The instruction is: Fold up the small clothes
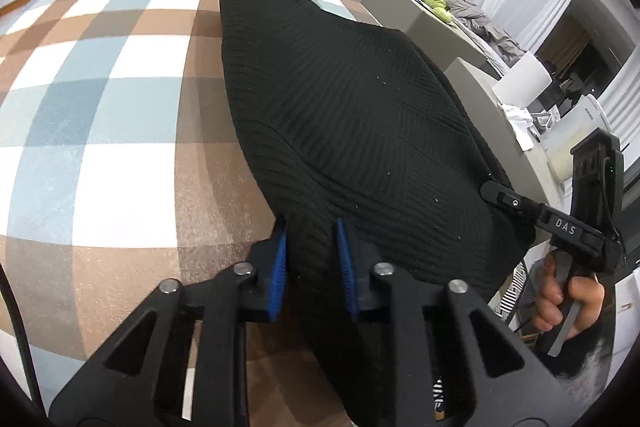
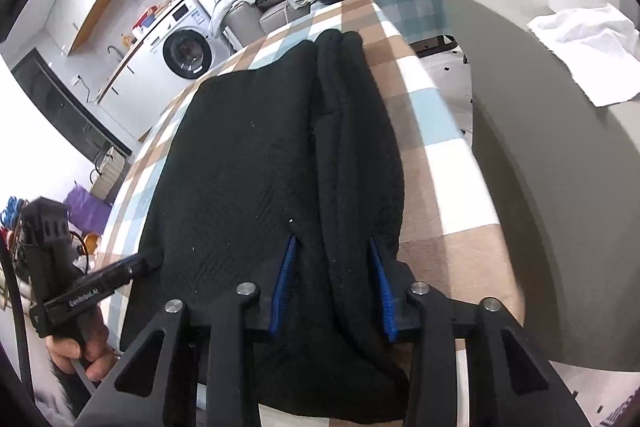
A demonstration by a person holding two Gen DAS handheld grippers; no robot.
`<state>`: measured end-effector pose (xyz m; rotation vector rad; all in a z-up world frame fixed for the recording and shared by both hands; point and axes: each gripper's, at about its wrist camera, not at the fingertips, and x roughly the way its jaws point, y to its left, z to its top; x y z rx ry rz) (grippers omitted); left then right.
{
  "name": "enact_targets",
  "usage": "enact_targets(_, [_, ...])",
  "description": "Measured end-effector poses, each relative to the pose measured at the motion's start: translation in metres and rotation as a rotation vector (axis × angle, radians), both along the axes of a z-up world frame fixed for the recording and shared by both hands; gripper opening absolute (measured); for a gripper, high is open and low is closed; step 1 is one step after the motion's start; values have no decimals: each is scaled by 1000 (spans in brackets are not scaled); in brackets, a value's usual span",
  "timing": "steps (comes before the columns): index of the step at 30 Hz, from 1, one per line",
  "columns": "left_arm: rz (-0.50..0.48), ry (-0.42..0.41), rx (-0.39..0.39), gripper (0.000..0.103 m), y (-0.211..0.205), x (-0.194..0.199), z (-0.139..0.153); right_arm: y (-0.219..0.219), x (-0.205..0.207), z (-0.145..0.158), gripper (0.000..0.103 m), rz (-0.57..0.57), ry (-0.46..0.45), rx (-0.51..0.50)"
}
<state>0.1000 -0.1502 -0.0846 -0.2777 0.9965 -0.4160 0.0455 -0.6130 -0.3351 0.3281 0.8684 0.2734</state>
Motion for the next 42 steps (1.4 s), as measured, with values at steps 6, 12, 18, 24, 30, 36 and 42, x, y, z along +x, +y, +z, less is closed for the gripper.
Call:
enact_targets(6, [12,-3,-9,17,8,-2,0,9,0,0,34,14,0,-18])
enact_targets(12, [60,-15,4,17,34,-7,1,29,4,-2,34,56,4,-14])
enact_targets(18, [153,-27,22,16,83,-14,3,72,17,-2,34,124,5,-6])
enact_targets(24, [270,-31,62,16,141,-21,3,126,28,-3,34,208,-1,11])
enact_targets(30, [291,-48,124,17,167,-27,7,146,31,-2,44,230,2,-5])
enact_targets(36, [269,-82,147,44,164,-40,15,129,20,-2,61,174,15,-18])
enact_targets(42, [226,-143,158,71,154,-60,27,122,-4,9,60,193,-46,-9])
